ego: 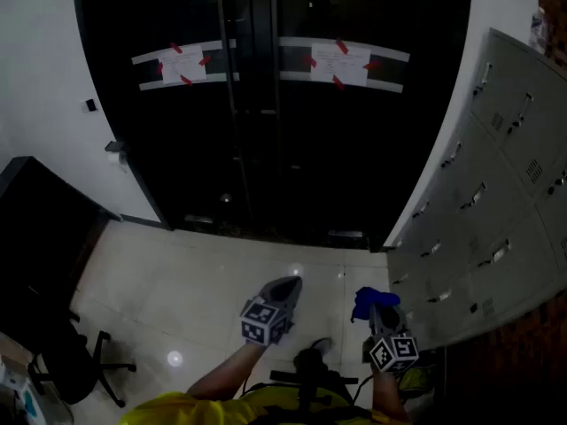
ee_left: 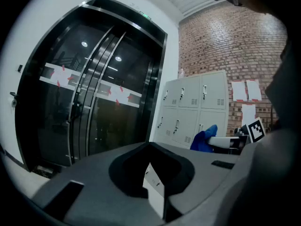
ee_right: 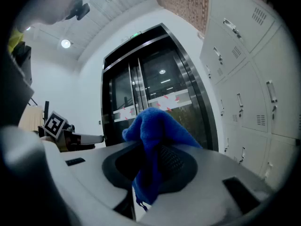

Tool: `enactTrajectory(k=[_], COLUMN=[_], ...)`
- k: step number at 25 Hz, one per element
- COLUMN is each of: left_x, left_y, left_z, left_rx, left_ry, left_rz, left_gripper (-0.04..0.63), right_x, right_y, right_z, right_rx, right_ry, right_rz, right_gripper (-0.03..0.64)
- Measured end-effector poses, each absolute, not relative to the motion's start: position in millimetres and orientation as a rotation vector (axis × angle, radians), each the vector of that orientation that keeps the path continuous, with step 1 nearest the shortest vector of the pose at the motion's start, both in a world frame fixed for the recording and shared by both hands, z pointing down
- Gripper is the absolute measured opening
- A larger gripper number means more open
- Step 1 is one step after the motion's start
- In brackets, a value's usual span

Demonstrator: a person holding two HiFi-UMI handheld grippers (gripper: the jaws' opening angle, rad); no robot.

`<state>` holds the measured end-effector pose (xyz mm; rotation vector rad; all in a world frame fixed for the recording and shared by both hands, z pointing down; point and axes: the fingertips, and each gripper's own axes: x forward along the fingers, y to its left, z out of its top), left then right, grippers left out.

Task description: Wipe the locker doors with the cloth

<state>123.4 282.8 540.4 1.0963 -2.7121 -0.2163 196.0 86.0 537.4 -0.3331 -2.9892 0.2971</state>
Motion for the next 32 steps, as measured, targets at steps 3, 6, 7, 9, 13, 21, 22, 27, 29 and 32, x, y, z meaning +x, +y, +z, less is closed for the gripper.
enactTrajectory(k=[3, 6, 7, 9, 13, 21, 22, 27, 29, 32], left_x=[62.5, -4.3, -25.5, -63.0, -106.6, -85.6, -80.9, -68.6, -64.4, -78.4], left_y=[254.9, 214.3, 195.7, 154.1, 67.4, -146.7, -171.9, -277.2, -306.6, -336.7], left_z=[545.6, 540.8, 533.3, 515.2, 502.0, 517.8, 518.0, 507.6, 494.9, 483.5], left_rx=[1.119, 1.143, 1.177, 1.279, 1.485, 2.046, 2.105, 2.36, 2.459, 2.553], left_ry=[-2.706, -2.706, -2.706, -2.703, -2.627, -2.164, -2.099, -1.84, -1.738, -1.668], left_rz=[-0.214, -0.192, -0.178, -0.152, -0.181, -0.084, -0.08, -0.052, -0.045, -0.03], left_gripper=[0.0, 0.0, 0.0, 0.0, 0.0, 0.0, 0.0, 0.0, 0.0, 0.0], right_x=[140.5, 81.5, 62.6, 29.9, 0.7, 64.7, 73.9, 94.7, 91.4, 70.4], right_y=[63.7, 27.7, 10.7, -24.8, -86.9, -214.0, -230.1, -300.7, -328.8, -370.6], right_z=[541.1, 528.4, 519.7, 499.3, 471.2, 488.5, 490.8, 479.0, 456.8, 407.5], right_rx=[-0.332, -0.304, -0.277, -0.217, -0.031, 0.671, 0.768, 1.154, 1.267, 1.395], right_ry=[-3.006, -3.044, -3.063, -3.117, -3.199, -3.093, -3.069, -2.972, -2.95, -2.926], right_rz=[0.288, 0.265, 0.255, 0.234, 0.216, 0.218, 0.225, 0.202, 0.139, -0.036], right_gripper=[0.074, 0.074, 0.074, 0.074, 0.074, 0.074, 0.074, 0.074, 0.074, 0.074])
